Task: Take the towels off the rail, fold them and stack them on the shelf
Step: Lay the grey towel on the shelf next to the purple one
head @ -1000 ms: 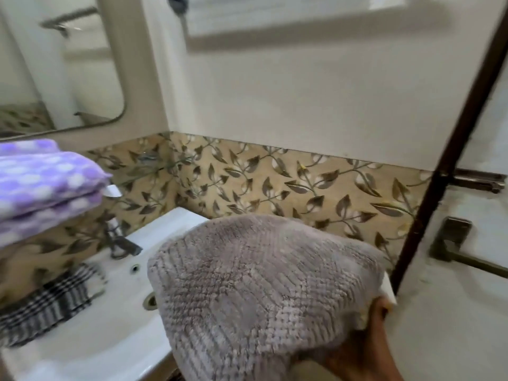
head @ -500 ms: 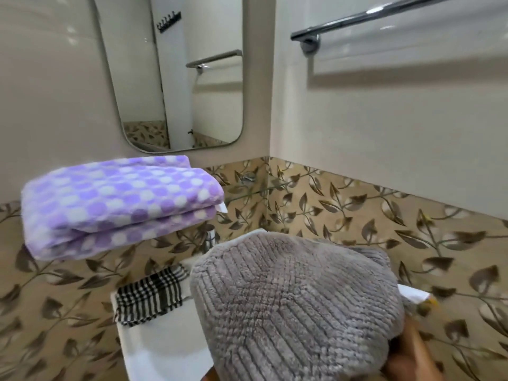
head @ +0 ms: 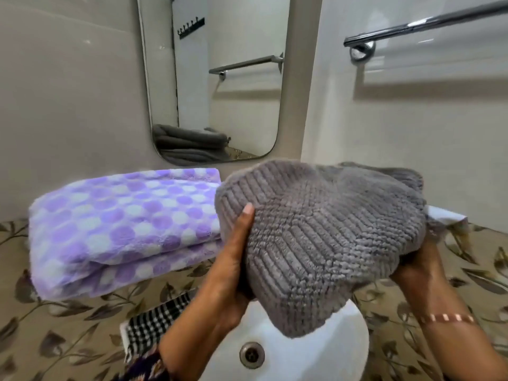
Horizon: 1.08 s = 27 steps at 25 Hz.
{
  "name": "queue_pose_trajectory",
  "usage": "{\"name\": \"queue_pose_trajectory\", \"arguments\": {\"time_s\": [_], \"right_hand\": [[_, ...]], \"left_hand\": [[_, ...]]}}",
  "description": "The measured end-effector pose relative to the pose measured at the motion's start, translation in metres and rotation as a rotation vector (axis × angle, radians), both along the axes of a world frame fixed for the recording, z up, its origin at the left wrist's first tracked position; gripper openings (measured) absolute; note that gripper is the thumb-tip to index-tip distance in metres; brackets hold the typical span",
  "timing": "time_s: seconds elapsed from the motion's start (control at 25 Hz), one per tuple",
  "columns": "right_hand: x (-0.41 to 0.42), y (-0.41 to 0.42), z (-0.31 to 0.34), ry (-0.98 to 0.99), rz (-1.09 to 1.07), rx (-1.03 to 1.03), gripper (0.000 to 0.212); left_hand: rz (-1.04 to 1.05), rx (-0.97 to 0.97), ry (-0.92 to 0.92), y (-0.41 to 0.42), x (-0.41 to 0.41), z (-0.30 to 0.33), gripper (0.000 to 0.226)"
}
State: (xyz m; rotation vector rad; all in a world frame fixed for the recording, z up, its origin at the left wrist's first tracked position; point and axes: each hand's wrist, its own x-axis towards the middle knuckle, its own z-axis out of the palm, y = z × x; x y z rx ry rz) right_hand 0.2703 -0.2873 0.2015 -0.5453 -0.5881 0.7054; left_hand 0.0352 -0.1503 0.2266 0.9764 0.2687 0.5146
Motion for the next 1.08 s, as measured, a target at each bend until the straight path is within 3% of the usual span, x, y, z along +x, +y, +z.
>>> {"name": "queue_pose_trajectory", "arguments": {"time_s": [0.12,0.16,0.24,0.28,0.4,0.48,0.6,0.68,0.8,0.88,1.0,1.08], "right_hand": [[0.011,0.019,0.045,0.034,-0.307,0.009,0.034],[0.011,0.028,0.060,-0.028,-0.287,0.031,0.039],[0.031,0.052,0.076,-0.048,-0.276,0.055,0.071],[0.038,0.065,0.084,-0.054,-0.307,0.029,0.073],[0.068,0.110,0.101,-0.016,-0.324,0.007,0.042],[0.088,0.139,0.093,0.008,-0.288,-0.042,0.032],[0.123,0.176,0.044,0.111,-0.226,-0.142,0.032],[0.143,0.196,0.007,0.161,-0.217,-0.245,0.029],[0.159,0.218,-0.032,0.201,-0.230,-0.281,0.023],[0.173,0.226,-0.045,0.167,-0.465,-0.346,0.010],[0.177,0.224,-0.043,-0.025,-0.745,-0.472,0.046],[0.173,0.211,-0.029,-0.091,-0.961,-0.431,0.073]], "left_hand": [[0.030,0.133,-0.054,0.020,0.025,0.035,0.054],[0.042,0.134,-0.078,0.031,0.037,0.041,0.048],[0.073,0.137,-0.122,0.055,0.058,0.055,0.037],[0.094,0.118,-0.143,0.068,0.066,0.062,0.034],[0.208,0.109,-0.163,0.112,0.092,0.077,0.031],[0.350,0.116,-0.086,0.137,0.110,0.081,0.023],[0.640,0.207,0.216,0.157,0.136,0.071,0.018],[0.829,0.447,0.320,0.164,0.154,0.061,0.039],[1.112,1.221,0.302,0.158,0.171,0.056,0.059],[0.981,1.576,0.440,0.136,0.187,0.060,0.056],[0.658,1.766,1.014,0.136,0.202,0.043,0.078],[0.533,1.650,1.191,0.154,0.198,0.036,0.096]]}}
